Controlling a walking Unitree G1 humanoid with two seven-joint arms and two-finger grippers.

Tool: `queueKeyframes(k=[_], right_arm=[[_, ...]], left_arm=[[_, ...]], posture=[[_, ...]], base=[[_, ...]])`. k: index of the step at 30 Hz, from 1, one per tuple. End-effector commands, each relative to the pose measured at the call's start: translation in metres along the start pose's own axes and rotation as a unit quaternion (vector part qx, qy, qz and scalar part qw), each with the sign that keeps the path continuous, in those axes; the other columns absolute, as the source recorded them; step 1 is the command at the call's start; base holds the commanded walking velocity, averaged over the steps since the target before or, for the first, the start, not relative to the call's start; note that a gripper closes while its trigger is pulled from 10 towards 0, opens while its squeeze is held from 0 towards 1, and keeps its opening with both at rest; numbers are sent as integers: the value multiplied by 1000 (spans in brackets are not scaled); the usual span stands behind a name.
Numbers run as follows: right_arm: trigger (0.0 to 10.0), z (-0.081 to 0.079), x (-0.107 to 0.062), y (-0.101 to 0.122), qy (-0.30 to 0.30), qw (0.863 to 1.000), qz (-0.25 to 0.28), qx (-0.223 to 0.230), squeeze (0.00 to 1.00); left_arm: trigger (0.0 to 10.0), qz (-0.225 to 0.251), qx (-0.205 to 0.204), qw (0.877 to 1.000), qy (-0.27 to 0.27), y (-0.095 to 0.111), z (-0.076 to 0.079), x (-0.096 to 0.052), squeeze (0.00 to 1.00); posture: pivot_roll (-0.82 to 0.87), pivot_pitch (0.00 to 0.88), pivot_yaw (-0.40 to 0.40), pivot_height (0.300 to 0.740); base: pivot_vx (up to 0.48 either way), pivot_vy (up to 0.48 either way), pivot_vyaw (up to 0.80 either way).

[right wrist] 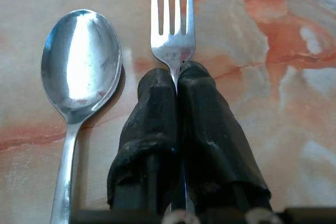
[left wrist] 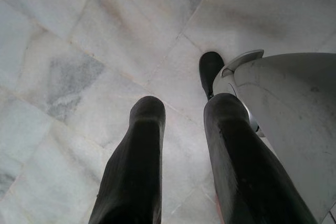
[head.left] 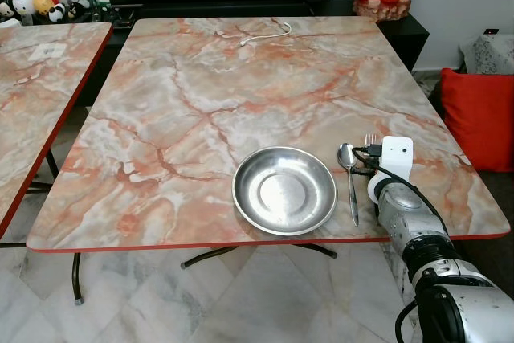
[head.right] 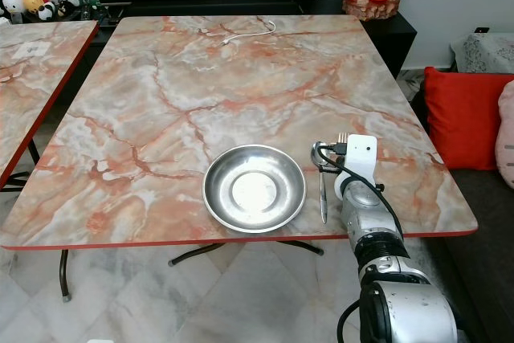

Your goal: Setting the table

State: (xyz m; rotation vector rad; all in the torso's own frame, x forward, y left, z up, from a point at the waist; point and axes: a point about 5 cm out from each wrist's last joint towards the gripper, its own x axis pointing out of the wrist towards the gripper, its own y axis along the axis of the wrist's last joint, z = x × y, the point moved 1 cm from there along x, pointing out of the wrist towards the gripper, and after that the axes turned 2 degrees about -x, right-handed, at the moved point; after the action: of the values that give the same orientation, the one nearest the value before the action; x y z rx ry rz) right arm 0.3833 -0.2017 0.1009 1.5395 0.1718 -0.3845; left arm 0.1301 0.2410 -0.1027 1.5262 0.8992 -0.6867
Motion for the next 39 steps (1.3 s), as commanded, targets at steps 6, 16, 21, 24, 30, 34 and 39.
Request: queueKeyframes(k=[6,16,21,24,30,34,39], right_arm=[[10000,-5,0,-9,11,1000,-23,-2,569],[10000,-6,0,-2,5,1000,-3,2,0],[10000,-5,0,8,1,1000,23,11,0],[10000,-5,0,11,0,999,32,16,0],[10000,-8,0,13,6,999,36,15,0],[10000,-9,-1,15,4,999,44,21,0],[10000,-5,-5,31,-14,993,116,25,0]], left_arm=[[10000,-20,9,1000,-6,-11,2,-2,0],[10000,-20,8,1000,-6,-11,2,-2,0],[10000,-20,8,1000,-7,-11,3,-2,0],[10000,-21,8,1000,-8,-11,3,-2,0],[10000,-21,9,1000,-8,-11,3,-2,0],[10000,-21,9,1000,-8,-11,3,-2,0],[10000,-22,8,1000,-8,-11,2,-2,0]], posture=[[-5,141,6,740],[-6,139,6,740],[-9,139,8,740],[-10,139,8,740],[-10,140,9,740],[-11,140,10,740],[-15,139,9,740]], base=[[0,0,0],[0,0,0],[0,0,0],[0,0,0],[0,0,0],[0,0,0],[0,0,0]])
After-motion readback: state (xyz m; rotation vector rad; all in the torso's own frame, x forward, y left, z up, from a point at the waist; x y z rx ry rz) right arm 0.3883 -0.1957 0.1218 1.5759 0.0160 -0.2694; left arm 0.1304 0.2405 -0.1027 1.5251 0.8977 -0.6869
